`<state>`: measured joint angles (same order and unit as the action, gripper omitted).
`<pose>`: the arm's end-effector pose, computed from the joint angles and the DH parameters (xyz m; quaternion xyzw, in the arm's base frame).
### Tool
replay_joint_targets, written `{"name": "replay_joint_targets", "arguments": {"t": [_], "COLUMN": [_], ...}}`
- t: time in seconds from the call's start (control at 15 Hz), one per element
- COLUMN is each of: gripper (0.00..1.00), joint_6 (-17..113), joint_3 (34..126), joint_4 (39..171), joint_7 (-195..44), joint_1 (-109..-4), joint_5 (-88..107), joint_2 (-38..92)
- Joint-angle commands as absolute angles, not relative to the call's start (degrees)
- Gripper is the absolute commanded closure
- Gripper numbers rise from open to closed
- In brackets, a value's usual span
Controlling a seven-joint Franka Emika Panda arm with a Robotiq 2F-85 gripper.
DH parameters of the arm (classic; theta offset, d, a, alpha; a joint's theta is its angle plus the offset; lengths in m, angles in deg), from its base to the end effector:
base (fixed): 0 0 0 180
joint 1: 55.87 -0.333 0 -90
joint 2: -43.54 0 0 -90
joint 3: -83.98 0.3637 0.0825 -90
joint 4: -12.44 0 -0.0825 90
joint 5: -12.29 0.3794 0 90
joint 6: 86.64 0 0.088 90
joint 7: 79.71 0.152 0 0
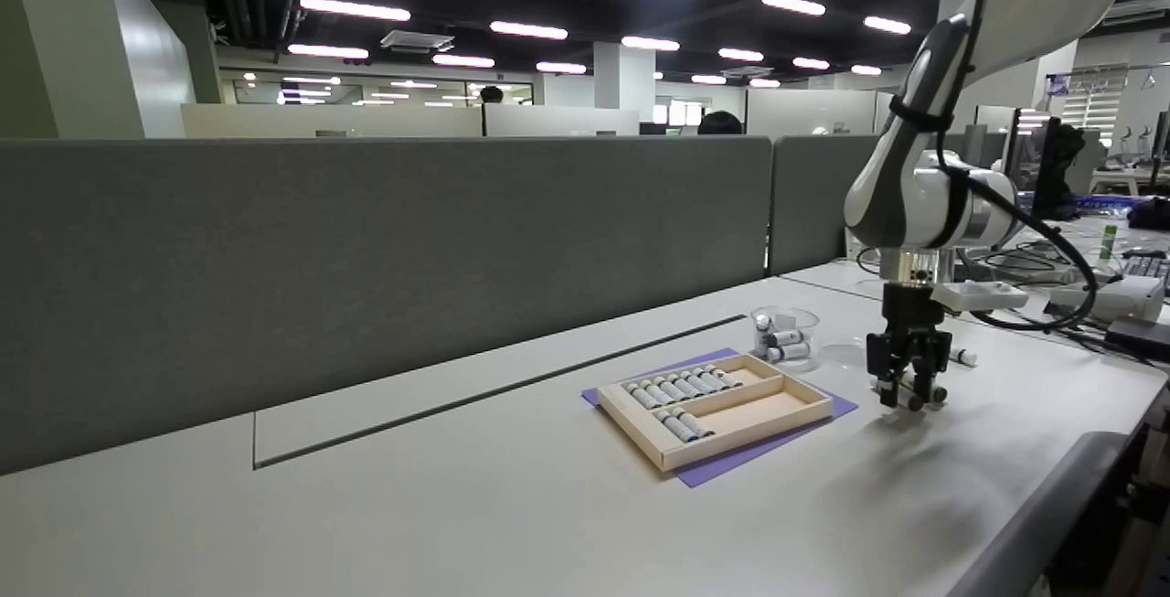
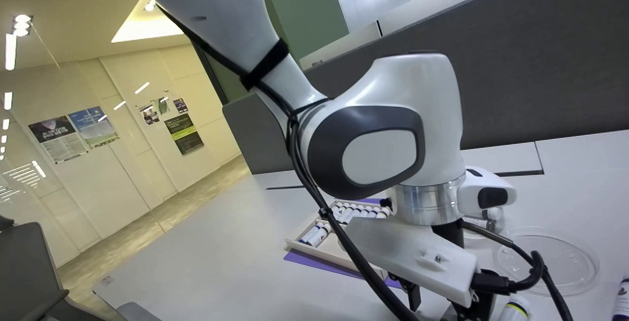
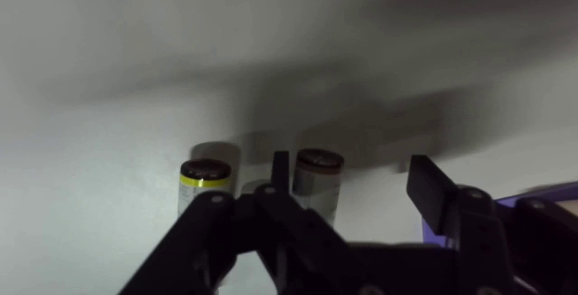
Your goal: Put the object on the far left of the table in the clear container
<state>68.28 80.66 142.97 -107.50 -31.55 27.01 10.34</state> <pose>0.4550 -0.2459 0.0879 -0.9902 0.1151 0.0519 0.0603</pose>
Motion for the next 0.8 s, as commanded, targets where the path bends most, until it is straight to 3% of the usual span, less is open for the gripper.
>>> {"name": "replay_joint_targets", "arguments": {"t": [0.0,0.33,0.47,0.73], "gripper": [0.65,0.99,0.95,0.95], "joint_6": [68.89,69.17,66.54,63.08], "joint_3": [81.68,81.08,80.38,81.75], "joint_4": [141.58,141.22,140.47,137.51], "joint_7": [-105.32,-104.4,-102.71,-101.63], "joint_1": [-30.2,-30.4,-31.14,-30.76], "joint_5": [25.82,25.08,24.55,25.43], "joint_2": [9.04,8.81,9.33,11.32]}}
